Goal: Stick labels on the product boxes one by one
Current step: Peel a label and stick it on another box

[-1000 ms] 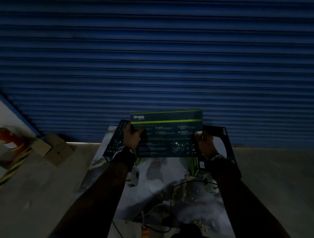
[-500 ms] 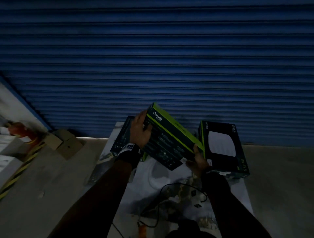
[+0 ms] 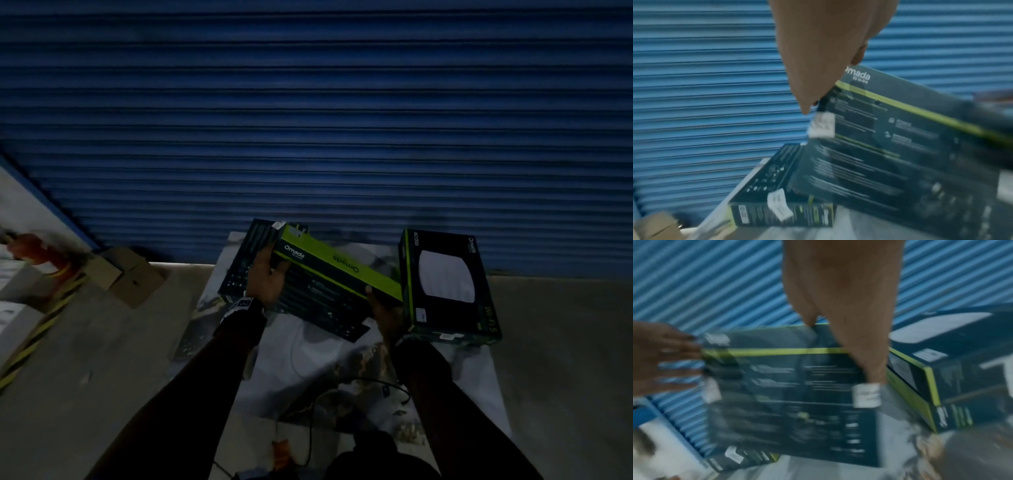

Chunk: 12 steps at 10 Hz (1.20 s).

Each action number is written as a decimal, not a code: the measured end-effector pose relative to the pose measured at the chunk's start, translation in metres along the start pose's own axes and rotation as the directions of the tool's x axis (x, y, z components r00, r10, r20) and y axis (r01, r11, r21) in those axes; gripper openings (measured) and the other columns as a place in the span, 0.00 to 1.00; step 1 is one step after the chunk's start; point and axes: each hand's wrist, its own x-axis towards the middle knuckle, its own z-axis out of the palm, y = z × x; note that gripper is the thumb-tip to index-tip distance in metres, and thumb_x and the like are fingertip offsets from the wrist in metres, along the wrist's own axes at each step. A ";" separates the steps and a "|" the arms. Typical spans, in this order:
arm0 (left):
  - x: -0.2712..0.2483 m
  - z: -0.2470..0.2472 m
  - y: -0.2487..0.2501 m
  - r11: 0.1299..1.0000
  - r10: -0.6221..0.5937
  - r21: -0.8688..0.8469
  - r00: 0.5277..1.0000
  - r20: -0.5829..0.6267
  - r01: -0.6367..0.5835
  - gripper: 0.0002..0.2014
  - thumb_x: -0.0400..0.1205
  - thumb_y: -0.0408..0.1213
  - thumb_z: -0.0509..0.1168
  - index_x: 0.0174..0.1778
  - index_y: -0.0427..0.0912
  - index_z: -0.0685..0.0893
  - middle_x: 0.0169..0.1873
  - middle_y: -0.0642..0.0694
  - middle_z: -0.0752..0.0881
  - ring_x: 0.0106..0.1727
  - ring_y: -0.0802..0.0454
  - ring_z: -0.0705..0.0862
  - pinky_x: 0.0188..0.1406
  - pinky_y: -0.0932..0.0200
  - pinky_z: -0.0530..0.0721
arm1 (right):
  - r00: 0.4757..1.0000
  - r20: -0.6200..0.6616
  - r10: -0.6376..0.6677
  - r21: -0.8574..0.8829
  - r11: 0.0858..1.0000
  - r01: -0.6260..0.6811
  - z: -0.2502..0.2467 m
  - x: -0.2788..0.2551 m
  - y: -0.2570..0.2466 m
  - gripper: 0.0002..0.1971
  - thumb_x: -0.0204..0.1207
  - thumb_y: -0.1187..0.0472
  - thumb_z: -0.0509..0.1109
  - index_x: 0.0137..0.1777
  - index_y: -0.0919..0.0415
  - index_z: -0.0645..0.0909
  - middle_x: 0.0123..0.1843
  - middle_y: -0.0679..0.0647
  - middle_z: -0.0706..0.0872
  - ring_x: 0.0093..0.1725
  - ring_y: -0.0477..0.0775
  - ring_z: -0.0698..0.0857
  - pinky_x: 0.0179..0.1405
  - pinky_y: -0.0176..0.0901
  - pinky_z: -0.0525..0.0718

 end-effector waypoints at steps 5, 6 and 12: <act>0.005 0.017 0.033 0.992 0.057 -0.109 0.995 -0.080 -0.065 0.25 0.89 0.40 0.66 0.83 0.53 0.72 0.78 0.48 0.75 0.75 0.48 0.76 0.71 0.52 0.77 | 0.951 -0.298 0.076 -0.016 0.996 -0.085 0.001 0.001 -0.027 0.65 0.65 0.21 0.72 0.90 0.62 0.48 0.88 0.63 0.63 0.85 0.66 0.65 0.82 0.57 0.64; 0.005 0.018 0.040 0.987 0.150 -0.052 0.986 -0.074 -0.154 0.28 0.85 0.46 0.64 0.84 0.54 0.71 0.77 0.47 0.77 0.74 0.48 0.77 0.73 0.46 0.79 | 0.929 -0.358 0.098 -0.019 0.994 -0.112 0.008 -0.001 -0.029 0.58 0.70 0.24 0.70 0.88 0.65 0.57 0.86 0.65 0.66 0.83 0.66 0.68 0.82 0.58 0.65; -0.012 0.075 0.082 0.854 0.480 0.158 0.868 0.130 -0.496 0.35 0.81 0.36 0.67 0.87 0.53 0.68 0.83 0.47 0.71 0.84 0.45 0.68 0.81 0.40 0.73 | 0.823 0.300 -0.482 -0.396 0.722 0.567 0.014 0.024 -0.101 0.37 0.84 0.34 0.62 0.88 0.47 0.59 0.85 0.44 0.67 0.83 0.47 0.66 0.84 0.50 0.65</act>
